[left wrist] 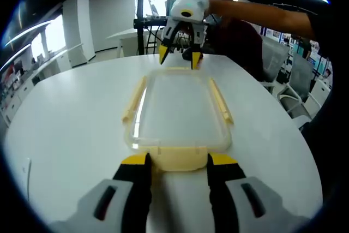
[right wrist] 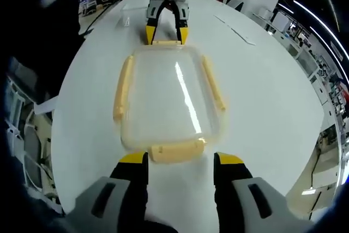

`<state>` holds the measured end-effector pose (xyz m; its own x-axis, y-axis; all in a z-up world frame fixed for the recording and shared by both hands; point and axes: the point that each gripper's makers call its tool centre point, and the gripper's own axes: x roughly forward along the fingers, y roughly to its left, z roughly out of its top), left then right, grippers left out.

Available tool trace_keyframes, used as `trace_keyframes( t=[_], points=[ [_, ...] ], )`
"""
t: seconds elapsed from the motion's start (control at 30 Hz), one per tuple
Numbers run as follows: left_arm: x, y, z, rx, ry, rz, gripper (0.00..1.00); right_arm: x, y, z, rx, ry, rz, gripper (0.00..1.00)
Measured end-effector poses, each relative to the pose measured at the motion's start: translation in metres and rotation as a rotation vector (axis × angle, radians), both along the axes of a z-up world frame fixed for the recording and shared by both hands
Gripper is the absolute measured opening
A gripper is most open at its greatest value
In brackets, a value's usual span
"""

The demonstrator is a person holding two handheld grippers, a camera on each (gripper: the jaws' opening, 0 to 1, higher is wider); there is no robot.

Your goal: Snap each plastic latch of the storage box into its locked position after aligning the lid with the box until every specified latch is closed and the lid sits flush.

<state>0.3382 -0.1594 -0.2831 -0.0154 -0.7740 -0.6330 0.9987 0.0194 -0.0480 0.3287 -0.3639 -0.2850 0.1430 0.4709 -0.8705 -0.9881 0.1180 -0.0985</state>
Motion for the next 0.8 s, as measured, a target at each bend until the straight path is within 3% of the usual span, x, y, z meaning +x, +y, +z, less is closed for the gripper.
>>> trace_keyframes(
  t=[0.8],
  points=[
    [-0.003, -0.003, 0.0, 0.0, 0.003, -0.006, 0.4, -0.023, 0.019, -0.008, 0.004, 0.101, 0.039, 0.39]
  ],
)
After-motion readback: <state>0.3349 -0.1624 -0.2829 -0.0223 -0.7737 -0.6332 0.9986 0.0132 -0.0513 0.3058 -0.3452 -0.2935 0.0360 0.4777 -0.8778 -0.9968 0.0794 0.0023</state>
